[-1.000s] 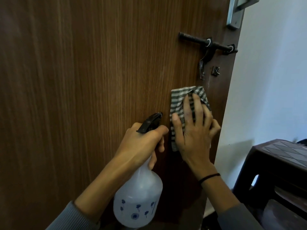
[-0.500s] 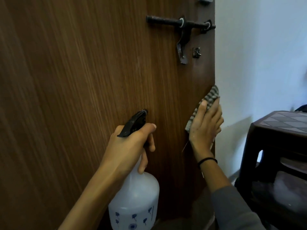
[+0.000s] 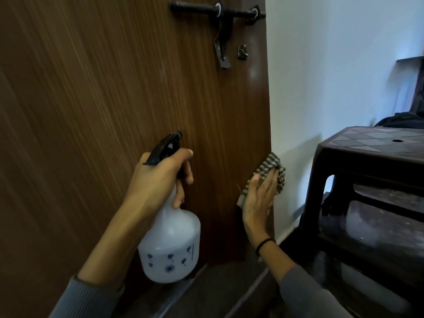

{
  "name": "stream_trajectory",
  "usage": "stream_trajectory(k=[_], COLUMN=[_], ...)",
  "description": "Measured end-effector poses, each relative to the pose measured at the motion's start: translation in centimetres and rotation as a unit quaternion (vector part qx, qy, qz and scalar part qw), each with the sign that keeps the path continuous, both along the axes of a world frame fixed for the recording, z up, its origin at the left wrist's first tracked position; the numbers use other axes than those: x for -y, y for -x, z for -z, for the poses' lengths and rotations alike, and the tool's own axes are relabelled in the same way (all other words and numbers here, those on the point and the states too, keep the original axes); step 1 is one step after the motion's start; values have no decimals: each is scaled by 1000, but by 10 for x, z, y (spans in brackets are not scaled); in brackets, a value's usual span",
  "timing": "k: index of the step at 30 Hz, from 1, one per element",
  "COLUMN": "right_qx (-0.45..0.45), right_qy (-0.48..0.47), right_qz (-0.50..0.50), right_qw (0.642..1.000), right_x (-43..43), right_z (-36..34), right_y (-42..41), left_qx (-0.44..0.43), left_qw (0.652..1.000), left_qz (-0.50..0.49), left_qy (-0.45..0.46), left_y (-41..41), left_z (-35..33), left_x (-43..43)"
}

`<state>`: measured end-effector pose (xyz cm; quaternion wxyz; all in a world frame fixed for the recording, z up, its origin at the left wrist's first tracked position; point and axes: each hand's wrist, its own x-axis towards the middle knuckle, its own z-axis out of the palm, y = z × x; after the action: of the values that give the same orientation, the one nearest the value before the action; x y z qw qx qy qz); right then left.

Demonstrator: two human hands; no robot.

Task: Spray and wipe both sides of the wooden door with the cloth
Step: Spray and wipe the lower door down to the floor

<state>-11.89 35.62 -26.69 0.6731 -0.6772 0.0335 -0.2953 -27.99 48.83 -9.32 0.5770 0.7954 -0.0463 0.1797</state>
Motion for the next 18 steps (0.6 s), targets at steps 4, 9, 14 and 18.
stream_trajectory(k=[4, 9, 14, 18], right_qx=[123, 208, 108, -4], right_qy=[154, 276, 132, -53], right_qz=[-102, -125, -58, -21], right_qw=[975, 930, 984, 998], right_x=[-47, -48, -9, 21], right_z=[26, 29, 8, 22], right_y=[71, 84, 18, -26], left_qx=[-10, -11, -10, -9], left_qw=[1000, 1000, 1000, 1000], left_qz=[-3, -8, -7, -4], left_qy=[4, 4, -10, -20], left_y=[2, 2, 0, -1], left_z=[-1, -2, -1, -1], left_x=[3, 5, 3, 3])
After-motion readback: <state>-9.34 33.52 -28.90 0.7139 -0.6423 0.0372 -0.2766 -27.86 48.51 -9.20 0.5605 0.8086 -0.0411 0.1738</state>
